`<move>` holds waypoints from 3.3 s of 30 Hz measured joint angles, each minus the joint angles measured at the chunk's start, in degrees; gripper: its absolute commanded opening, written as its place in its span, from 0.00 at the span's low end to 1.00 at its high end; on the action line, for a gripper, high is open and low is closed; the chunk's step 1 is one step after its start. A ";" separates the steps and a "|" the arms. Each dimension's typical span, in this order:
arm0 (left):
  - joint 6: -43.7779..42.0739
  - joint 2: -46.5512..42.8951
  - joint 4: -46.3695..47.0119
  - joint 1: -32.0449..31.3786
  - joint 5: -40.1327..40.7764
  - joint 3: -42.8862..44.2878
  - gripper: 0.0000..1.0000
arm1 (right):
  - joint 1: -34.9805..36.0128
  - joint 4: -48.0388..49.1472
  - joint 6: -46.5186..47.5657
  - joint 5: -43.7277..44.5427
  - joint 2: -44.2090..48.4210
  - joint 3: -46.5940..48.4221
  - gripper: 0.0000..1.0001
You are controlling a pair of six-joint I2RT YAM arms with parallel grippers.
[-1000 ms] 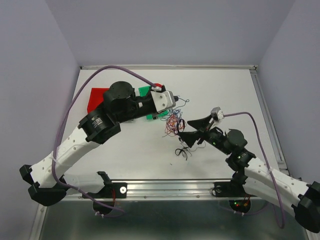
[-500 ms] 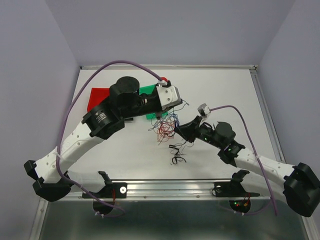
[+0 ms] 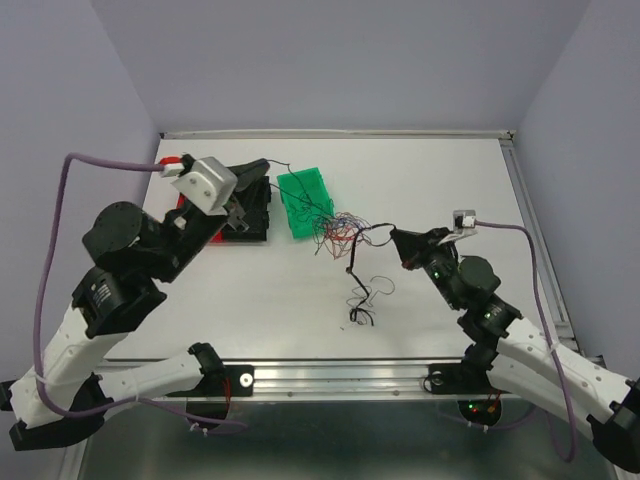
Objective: Untangle the cables
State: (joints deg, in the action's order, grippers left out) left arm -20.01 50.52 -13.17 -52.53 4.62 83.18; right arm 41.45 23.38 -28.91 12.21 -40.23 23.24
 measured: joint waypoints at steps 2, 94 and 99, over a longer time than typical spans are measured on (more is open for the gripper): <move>0.17 -1.75 1.18 0.02 5.11 0.00 0.00 | 0.15 -4.59 -2.14 8.46 1.49 0.00 0.01; -23.26 -17.31 17.53 0.13 47.84 -8.94 0.00 | 31.93 -36.96 -9.31 34.77 -13.75 17.00 0.01; -23.74 -21.09 16.15 0.13 49.35 -10.88 0.00 | 23.39 -49.27 -12.66 40.48 -3.85 20.46 0.01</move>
State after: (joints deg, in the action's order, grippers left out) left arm -43.75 29.43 2.98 -52.40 53.98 72.29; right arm 64.84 -25.89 -41.56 52.69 -44.07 43.70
